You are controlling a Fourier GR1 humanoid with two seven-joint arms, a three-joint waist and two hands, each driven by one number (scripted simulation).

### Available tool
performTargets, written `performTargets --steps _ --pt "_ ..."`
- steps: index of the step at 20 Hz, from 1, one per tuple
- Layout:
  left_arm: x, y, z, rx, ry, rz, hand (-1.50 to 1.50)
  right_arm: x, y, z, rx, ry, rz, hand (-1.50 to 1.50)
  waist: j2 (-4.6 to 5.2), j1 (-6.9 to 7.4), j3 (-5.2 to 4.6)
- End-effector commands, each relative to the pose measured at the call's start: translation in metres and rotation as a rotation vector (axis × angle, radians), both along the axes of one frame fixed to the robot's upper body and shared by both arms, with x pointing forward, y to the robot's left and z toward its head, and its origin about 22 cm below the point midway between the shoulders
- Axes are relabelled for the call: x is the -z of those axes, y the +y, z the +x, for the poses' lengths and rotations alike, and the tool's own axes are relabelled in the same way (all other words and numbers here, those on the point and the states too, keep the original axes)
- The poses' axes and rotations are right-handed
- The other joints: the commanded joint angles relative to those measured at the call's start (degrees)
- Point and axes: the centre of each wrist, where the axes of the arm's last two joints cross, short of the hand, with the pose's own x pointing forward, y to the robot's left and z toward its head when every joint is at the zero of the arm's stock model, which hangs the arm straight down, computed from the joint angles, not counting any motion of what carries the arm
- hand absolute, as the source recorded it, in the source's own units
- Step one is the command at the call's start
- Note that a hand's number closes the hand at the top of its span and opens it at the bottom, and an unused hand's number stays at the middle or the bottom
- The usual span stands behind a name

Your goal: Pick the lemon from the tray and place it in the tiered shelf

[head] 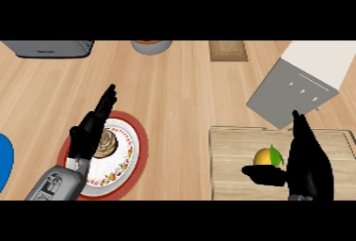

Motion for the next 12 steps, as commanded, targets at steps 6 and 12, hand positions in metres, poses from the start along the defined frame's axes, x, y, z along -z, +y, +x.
performTargets --steps 6,12 --pt "0.008 -0.012 -0.003 -0.002 0.013 -0.004 0.00 0.010 0.000 0.017 0.143 0.164 -0.018 -1.50 0.07 -0.37 0.06" --pt "0.003 -0.005 0.002 0.008 0.000 0.005 0.00 0.014 0.001 0.025 0.157 0.187 -0.031 -1.50 0.05 -0.34 0.07"
